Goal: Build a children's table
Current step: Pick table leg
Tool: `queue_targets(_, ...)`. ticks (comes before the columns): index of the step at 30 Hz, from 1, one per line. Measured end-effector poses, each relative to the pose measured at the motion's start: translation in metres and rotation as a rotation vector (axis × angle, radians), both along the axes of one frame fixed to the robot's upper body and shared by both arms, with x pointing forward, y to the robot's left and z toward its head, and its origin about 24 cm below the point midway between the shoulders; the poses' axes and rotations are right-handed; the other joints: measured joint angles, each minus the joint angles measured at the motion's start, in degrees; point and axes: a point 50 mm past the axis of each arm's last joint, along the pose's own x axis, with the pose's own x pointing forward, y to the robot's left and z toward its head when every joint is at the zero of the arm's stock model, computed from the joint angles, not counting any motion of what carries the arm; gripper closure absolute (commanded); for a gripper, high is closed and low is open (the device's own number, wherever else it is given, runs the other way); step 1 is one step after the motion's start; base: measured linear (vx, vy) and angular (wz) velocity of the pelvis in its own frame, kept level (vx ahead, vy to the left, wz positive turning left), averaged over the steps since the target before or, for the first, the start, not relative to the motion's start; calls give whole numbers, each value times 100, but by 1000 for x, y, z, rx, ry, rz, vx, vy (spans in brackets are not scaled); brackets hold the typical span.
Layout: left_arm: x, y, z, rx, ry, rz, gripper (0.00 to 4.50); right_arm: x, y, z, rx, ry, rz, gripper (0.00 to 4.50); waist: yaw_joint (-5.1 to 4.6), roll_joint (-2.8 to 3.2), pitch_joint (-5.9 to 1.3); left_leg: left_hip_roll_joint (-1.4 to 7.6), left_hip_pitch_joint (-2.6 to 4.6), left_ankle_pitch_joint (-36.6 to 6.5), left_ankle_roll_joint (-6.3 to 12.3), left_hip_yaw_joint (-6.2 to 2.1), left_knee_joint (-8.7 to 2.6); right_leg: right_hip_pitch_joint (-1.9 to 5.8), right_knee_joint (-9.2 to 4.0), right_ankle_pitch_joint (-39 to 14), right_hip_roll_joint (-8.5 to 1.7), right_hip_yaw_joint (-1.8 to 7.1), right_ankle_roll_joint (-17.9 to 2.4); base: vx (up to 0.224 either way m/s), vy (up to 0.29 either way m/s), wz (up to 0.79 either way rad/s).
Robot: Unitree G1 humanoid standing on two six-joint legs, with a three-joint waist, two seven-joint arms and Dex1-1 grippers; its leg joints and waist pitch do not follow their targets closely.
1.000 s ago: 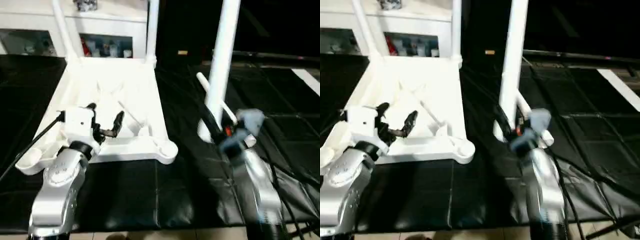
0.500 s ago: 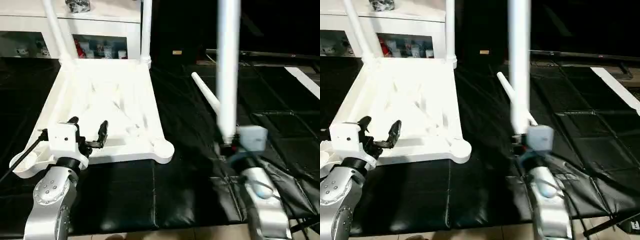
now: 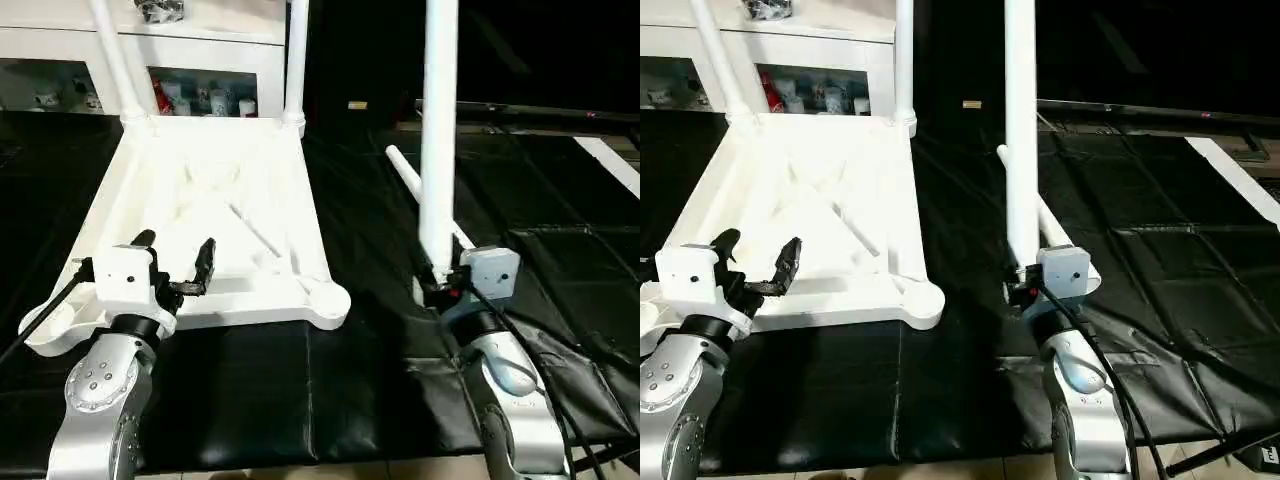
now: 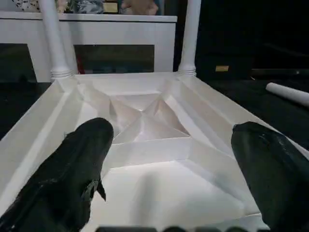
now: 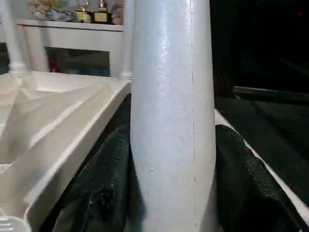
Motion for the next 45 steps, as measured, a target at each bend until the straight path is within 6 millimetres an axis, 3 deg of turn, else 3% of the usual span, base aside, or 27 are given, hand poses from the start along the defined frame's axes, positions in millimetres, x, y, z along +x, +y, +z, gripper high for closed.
queue_targets(45, 0, 0, 0, 0, 0, 0, 0, 0, 0, 0, 12, 2, 3, 257, 0, 0, 0, -1, 1, 0, 0, 0, 0, 0, 0, 0, 0, 1, 0, 0, 0, 0)
